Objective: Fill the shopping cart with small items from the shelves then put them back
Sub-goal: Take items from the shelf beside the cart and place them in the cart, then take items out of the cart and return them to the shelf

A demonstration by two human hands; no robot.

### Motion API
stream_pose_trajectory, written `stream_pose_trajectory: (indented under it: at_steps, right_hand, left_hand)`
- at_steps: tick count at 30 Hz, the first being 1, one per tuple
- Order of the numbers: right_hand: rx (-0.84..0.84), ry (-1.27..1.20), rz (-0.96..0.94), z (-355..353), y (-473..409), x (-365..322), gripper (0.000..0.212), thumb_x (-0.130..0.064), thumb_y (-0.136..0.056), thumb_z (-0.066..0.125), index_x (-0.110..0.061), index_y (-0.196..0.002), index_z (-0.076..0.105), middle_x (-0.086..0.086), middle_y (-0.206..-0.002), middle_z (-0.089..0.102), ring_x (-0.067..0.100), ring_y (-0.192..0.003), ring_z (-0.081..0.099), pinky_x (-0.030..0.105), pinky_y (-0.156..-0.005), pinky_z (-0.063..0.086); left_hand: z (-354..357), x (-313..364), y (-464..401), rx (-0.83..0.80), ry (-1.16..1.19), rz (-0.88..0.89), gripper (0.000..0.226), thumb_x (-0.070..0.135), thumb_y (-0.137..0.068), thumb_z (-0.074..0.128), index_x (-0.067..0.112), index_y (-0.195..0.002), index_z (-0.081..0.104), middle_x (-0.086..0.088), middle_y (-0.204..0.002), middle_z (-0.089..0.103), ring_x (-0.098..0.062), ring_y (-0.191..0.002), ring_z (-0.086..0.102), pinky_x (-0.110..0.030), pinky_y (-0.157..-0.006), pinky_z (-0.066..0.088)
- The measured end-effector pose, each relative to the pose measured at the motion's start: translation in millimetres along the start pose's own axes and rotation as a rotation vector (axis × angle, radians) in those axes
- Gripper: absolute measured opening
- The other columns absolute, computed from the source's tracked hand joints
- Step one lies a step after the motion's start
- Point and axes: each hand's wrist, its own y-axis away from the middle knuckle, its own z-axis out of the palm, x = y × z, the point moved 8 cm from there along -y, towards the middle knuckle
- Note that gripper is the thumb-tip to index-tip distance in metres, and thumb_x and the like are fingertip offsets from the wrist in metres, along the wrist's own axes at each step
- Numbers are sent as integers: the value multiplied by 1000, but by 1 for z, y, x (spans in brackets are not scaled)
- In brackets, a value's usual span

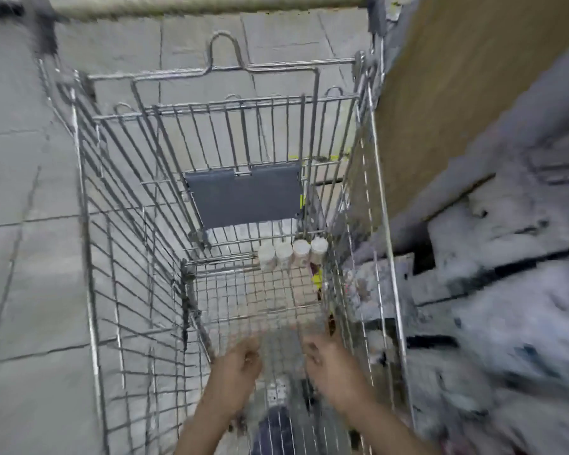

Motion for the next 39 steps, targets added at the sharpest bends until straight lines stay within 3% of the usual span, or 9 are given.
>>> stream_pose_trajectory:
  at_steps: [3, 7, 16, 21, 23, 27, 31, 36, 39]
  right_hand:
    - [-27, -26, -59, -12, 72, -13, 25, -17, -97, 52, -23, -120, 58, -13, -112, 60, 1, -103, 56, 7, -81, 40]
    - [-32, 55, -139, -18, 162, -18, 27, -21, -97, 52, -21, -124, 57, -11, -122, 60, 0, -109, 56, 16, -98, 43]
    - [154, 213, -190, -44, 329, -8, 22, -24, -95, 49, -15, -111, 60, 0, -111, 62, 18, -103, 58, 33, -86, 44]
    - [393, 39, 25, -68, 422, 32, 23, -24, -97, 48, -18, -117, 58, -2, -114, 59, 5, -91, 55, 17, -75, 44]
    - [496, -96, 90, -67, 460, 47, 24, -25, -98, 47, -25, -122, 54, -10, -118, 55, -4, -87, 52, 9, -71, 43]
    - [670, -218, 171, -46, 533, 71, 29, -26, -97, 50, -32, -125, 54, -17, -124, 55, 6, -112, 55, 30, -95, 47]
    - [863, -277, 204, -25, 620, 97, 23, -27, -97, 52, -35, -117, 58, -20, -118, 58, 0, -112, 52, 20, -94, 44]
    - [1055, -413, 366, -1, 740, 143, 14, -34, -98, 48, -45, -105, 52, -25, -111, 58, -7, -103, 53, 17, -87, 47]
    - [1175, -477, 432, 12, 808, 172, 15, -35, -97, 50, -48, -103, 54, -27, -107, 60, -14, -99, 54, 14, -83, 48]
  left_hand:
    - [-9, 26, 77, 17, -208, 119, 26, 21, -99, 46, 20, -123, 55, 8, -118, 61, -1, -88, 56, 1, -64, 37]
    - [-12, 39, 173, 70, -327, 221, 34, 27, -99, 45, 24, -133, 50, 10, -130, 57, -4, -110, 56, -11, -87, 39]
    - [-27, 28, 295, 80, -383, 311, 28, 28, -96, 51, 28, -124, 55, 9, -125, 60, -9, -109, 57, -19, -88, 44]
    - [-33, 70, 314, 45, -497, 492, 34, 27, -95, 52, 24, -129, 55, 9, -127, 59, -8, -112, 57, -19, -84, 41]
    - [-24, 99, 329, 1, -552, 589, 34, 31, -96, 51, 29, -130, 52, 10, -128, 58, -7, -113, 55, -22, -89, 43]
    - [21, 152, 378, -108, -671, 829, 36, 32, -98, 47, 34, -133, 47, 13, -133, 53, -7, -113, 55, -23, -90, 41]
    - [95, 185, 444, -259, -684, 1056, 33, 33, -95, 51, 33, -128, 52, 15, -123, 58, -3, -107, 56, -20, -83, 42]
    - [204, 200, 541, -577, -761, 1271, 35, 34, -96, 50, 40, -130, 48, 23, -126, 51, 3, -117, 49, -16, -96, 42]
    - [260, 206, 603, -740, -783, 1308, 35, 32, -98, 48, 35, -133, 47, 24, -127, 49, 8, -112, 47, 1, -79, 39]
